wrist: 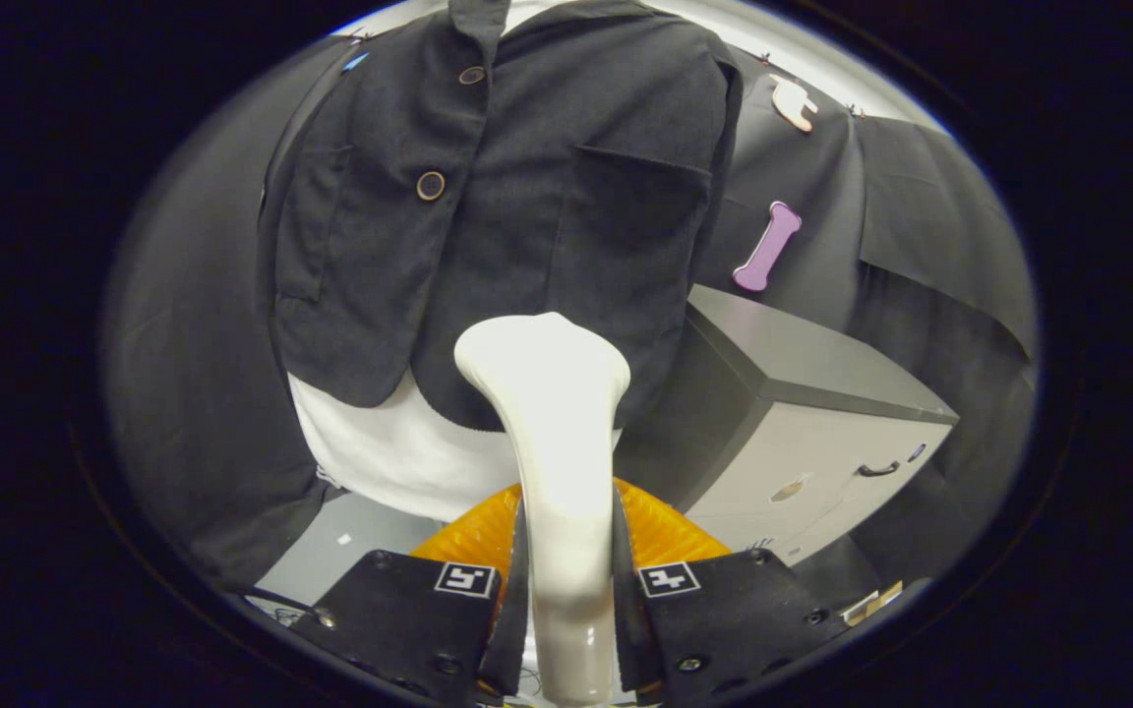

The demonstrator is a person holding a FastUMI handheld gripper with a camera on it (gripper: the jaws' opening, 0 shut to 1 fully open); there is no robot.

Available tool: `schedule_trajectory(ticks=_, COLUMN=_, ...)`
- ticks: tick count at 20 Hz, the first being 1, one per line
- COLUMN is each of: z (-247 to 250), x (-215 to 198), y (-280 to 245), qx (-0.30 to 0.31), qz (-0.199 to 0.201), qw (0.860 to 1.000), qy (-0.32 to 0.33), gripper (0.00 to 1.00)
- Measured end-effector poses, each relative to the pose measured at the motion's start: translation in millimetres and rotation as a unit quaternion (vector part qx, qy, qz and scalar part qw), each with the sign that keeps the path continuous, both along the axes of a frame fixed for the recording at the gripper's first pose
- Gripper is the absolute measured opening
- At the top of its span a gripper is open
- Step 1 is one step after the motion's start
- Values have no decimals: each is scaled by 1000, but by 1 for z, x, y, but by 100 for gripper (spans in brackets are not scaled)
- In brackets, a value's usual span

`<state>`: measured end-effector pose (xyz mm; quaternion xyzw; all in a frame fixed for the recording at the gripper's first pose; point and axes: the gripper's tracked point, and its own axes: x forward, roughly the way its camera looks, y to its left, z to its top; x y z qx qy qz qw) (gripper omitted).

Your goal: Iron the clothes twice with a garment steamer, once on the left side and once on the right side.

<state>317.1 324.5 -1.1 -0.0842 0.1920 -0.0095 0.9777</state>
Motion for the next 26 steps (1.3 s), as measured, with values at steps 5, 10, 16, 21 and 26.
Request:
schedule_trajectory(ticks=5, z=38, x=-15, y=0, qx=17, qz=1, qw=1000, qy=-18, gripper=40)
schedule_trajectory(ticks=10, z=107, x=-39, y=20, qx=33, qz=22, qw=997, qy=-66, gripper=40)
schedule_trajectory(ticks=16, z=218, x=-54, y=63, qx=47, qz=54, qw=987, qy=-141, gripper=40)
schedule_trajectory(ticks=21, z=297, x=-55, y=94, qx=67, qz=61, qw=979, qy=-184, gripper=40)
schedule_trajectory(ticks=26, z=351, x=-55, y=129, qx=71, qz=70, qw=972, qy=-213, gripper=40)
